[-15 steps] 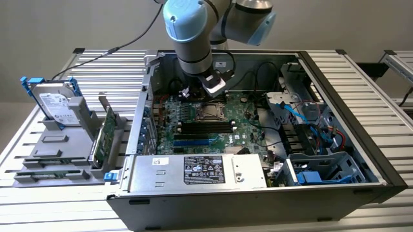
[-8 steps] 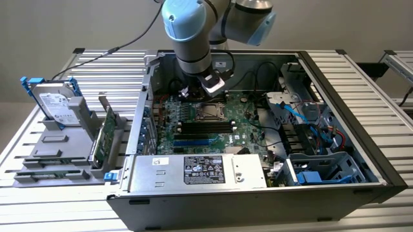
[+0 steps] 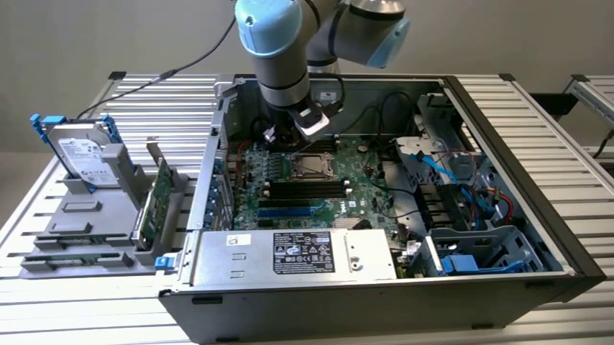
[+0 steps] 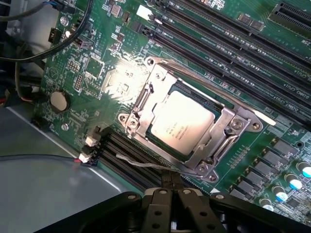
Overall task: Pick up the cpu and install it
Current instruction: 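Install the first cpu locking lever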
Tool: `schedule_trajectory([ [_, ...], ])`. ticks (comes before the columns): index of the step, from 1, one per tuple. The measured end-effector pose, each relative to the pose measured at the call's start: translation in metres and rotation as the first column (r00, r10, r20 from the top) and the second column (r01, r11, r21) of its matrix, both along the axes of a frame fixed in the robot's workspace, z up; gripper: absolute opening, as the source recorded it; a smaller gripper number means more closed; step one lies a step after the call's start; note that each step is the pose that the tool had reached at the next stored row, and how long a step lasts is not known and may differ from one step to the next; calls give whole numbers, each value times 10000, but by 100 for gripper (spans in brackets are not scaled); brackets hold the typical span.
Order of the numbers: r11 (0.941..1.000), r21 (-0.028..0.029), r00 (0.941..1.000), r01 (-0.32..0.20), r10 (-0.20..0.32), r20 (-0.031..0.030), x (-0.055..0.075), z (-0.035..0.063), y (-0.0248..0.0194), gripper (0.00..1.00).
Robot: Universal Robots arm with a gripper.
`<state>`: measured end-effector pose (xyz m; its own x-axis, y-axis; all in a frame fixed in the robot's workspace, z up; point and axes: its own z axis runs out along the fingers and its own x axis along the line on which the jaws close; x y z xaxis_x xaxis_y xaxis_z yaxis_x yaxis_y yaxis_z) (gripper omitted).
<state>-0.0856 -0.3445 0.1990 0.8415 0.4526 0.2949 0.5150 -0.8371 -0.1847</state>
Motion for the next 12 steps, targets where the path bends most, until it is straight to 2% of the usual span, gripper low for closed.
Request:
schedule_trajectory([
  [9, 10000, -5, 9999, -2, 2, -158, -57, 139, 0, 11],
  [12, 10000, -19, 9998, -1, 1, -178, -57, 153, 0, 11],
])
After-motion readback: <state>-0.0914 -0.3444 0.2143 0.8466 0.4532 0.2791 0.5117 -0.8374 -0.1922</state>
